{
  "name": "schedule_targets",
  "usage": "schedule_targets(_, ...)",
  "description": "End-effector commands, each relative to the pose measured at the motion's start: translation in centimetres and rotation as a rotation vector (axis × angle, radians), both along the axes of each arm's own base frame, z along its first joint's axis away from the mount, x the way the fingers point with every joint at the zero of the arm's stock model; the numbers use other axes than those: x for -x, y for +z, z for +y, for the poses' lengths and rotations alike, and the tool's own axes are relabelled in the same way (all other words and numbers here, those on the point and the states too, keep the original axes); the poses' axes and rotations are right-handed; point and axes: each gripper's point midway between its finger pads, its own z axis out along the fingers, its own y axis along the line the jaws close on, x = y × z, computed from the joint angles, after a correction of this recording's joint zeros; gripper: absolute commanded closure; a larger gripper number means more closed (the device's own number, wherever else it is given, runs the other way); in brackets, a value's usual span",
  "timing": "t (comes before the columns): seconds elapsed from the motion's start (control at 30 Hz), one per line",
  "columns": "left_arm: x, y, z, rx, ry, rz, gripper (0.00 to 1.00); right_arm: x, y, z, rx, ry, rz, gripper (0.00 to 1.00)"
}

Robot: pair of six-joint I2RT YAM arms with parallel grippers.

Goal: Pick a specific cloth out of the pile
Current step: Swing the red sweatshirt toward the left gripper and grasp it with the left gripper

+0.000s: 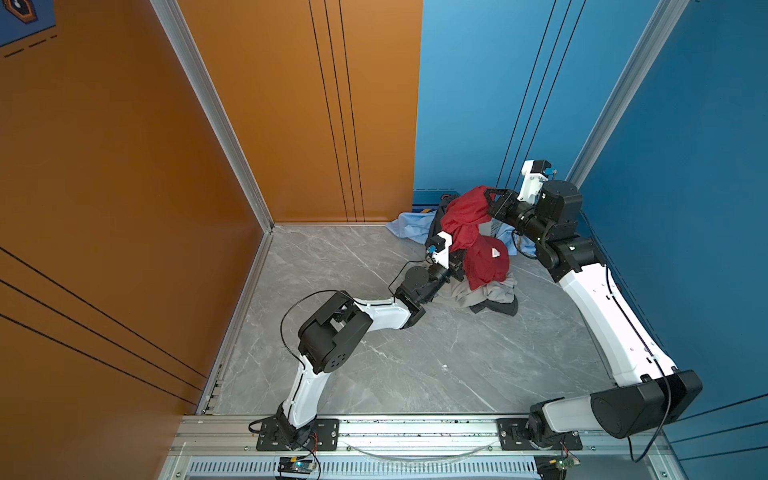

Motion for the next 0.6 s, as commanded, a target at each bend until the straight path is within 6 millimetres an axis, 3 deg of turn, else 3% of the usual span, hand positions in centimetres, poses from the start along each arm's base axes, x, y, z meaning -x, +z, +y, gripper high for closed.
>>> schedule_targets(0.0,1.7,5.3,1.2,0.098,-0.042,-0.086,1.00,0.2,0.1,-1.6,0.056,-0.056,-0.018,1.00)
schedule_targets(0.3,2.4,8.9,2.2,0.084,-0.058,-0.080,1.00,-0.3,-4.3,-2.0,0.143,-0.046,0.076,1.00)
schedule_targets(0.57,2.1,12.5,5.7,0.034,-0.042,-0.040,1.00,-0.3,-6.9,0.4,0.183,0.060,0.099,0.80)
